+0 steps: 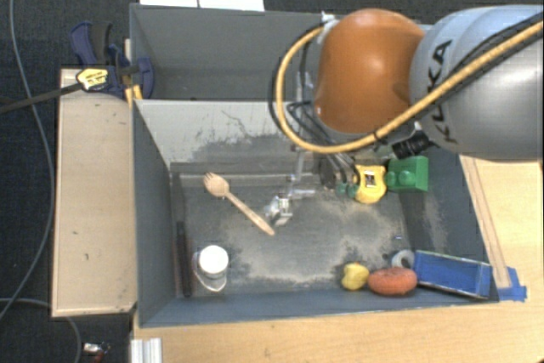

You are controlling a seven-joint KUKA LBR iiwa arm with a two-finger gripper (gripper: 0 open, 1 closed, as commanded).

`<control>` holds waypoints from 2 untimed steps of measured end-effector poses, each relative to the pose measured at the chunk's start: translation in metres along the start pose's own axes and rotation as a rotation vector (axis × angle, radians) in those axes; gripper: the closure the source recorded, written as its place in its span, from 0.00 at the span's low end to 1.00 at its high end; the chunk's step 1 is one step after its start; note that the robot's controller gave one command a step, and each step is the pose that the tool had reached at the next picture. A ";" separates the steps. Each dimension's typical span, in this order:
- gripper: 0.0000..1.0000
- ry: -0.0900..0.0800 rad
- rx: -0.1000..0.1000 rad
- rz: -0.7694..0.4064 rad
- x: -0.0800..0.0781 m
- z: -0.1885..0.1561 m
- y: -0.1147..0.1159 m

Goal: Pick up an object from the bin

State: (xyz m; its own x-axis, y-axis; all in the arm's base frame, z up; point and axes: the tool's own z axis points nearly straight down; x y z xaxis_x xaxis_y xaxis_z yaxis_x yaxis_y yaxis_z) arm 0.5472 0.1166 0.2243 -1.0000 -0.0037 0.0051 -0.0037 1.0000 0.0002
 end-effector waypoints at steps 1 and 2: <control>0.00 -0.008 -0.001 0.004 -0.002 -0.004 -0.001; 0.00 -0.014 -0.003 0.063 -0.023 0.073 0.022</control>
Offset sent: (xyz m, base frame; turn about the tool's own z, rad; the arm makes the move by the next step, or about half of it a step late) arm 0.0387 0.0440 -0.1543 0.1207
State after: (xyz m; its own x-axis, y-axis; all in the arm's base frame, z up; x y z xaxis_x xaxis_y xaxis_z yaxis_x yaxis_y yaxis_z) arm 0.5698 0.1391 0.1510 -0.9982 0.0593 -0.0085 0.0592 0.9982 0.0036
